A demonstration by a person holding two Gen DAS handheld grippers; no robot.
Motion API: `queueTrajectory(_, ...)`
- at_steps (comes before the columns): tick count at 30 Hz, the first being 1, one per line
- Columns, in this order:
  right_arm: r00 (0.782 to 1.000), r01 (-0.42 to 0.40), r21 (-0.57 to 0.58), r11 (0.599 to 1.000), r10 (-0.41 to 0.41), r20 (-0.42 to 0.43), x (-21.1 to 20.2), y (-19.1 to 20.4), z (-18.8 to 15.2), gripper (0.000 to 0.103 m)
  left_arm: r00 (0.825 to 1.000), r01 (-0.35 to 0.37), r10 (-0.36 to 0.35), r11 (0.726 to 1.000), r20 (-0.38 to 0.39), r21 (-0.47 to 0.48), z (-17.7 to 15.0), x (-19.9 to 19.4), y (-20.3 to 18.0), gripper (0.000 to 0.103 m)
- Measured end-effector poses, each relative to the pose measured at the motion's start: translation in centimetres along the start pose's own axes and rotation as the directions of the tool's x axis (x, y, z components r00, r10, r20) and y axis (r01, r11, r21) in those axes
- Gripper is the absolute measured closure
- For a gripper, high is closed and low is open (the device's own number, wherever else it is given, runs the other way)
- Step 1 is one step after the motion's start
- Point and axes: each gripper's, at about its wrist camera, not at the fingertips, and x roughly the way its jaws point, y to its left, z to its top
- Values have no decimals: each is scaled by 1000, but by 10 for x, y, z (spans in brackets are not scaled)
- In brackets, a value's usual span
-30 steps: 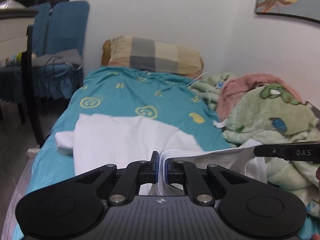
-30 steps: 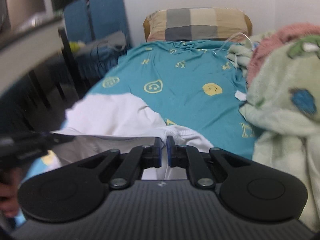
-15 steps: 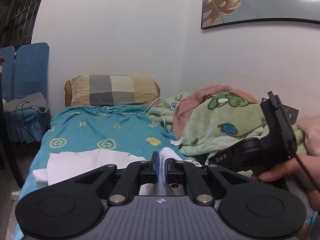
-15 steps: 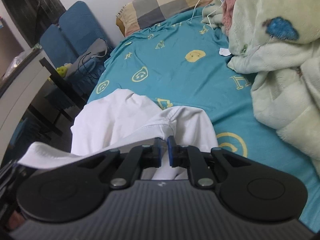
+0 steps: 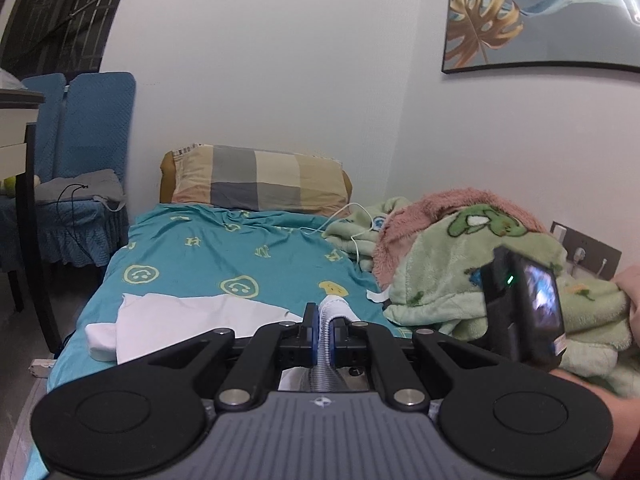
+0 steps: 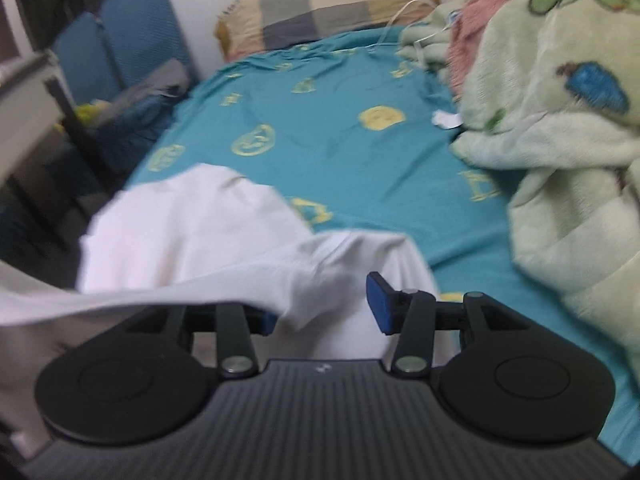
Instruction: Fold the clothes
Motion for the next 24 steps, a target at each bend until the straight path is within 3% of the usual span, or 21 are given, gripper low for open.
queueTrajectory(2,999,44,-31,999,-43,10,3,2,-4,68,1000,-20,20,1000,-4,-10,0,-1,0,98)
queueTrajectory(3,998,64,-40,997,-63,20,1,2,-4,82,999,-32,32,999,-10,-12,-1,-1,1,98)
queueTrajectory(6,994,77,-22,997,-75,77,-21,-1,2,93,997,-69,69,997,-26,-21,-4,1,2,98)
queueTrajectory(11,984,-20,21,1000,16,180,-76,-7,15,95,988,-118,118,993,-96,9,-17,13,2,96)
queueTrajectory(17,975,-79,-1,997,77,208,-93,-5,12,95,965,-152,164,986,-205,76,-43,25,-5,78)
queueTrajectory(22,974,-64,-33,997,70,217,-89,-1,8,95,941,-198,220,974,-258,109,-58,40,-7,78)
queueTrajectory(24,976,-39,-43,998,48,213,-87,-3,5,95,933,-228,242,970,-268,82,-59,43,-2,86)
